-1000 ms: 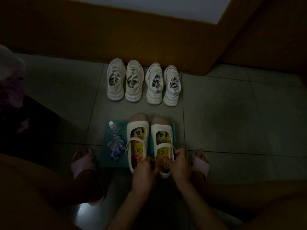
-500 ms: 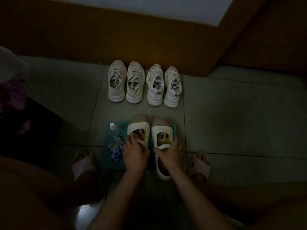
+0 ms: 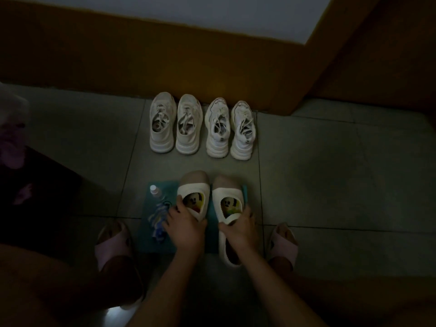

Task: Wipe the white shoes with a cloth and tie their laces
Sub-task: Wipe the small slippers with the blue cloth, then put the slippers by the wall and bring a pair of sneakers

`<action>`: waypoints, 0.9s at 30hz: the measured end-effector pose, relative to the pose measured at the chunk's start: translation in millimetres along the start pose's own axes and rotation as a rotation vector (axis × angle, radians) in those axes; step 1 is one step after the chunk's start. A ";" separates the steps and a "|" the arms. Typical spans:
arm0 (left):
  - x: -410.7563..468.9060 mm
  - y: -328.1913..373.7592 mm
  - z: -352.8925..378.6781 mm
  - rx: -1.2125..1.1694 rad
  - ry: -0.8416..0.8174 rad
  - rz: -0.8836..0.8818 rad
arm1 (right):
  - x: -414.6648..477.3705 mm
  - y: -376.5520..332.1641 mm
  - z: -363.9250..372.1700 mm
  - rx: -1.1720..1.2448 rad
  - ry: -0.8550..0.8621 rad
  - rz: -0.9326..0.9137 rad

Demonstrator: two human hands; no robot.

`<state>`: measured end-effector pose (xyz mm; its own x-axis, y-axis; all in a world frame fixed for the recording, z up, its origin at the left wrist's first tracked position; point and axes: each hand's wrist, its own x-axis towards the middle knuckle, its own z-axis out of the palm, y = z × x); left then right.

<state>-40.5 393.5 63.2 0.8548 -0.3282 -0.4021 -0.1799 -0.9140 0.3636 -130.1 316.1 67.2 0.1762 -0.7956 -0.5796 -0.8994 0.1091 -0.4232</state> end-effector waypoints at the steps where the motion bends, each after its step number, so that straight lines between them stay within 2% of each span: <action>1: -1.1 0.9 -0.7 0.010 0.006 0.000 | 0.7 0.9 -0.8 0.031 0.004 -0.003; 6: -4.2 24.9 -8.6 -0.046 0.043 0.040 | 14.2 2.9 -20.8 0.176 0.030 -0.024; 11: 16.5 80.0 -16.8 -0.149 0.041 0.057 | 49.4 -11.4 -66.1 0.292 0.071 -0.031; 15: 42.8 138.9 -14.9 -0.254 -0.002 0.065 | 95.0 -28.1 -120.2 0.307 0.115 -0.042; 21: 71.2 230.5 8.4 -0.246 -0.043 0.149 | 179.8 -41.4 -184.3 0.367 0.148 -0.006; 27: 111.4 310.3 54.4 -0.225 -0.068 0.149 | 273.5 -46.1 -217.0 0.274 0.161 -0.066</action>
<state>-27.6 60.4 85.6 0.7910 -0.4770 -0.3831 -0.1817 -0.7811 0.5974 -127.2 -35.8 79.2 0.1451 -0.8879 -0.4366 -0.7432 0.1935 -0.6405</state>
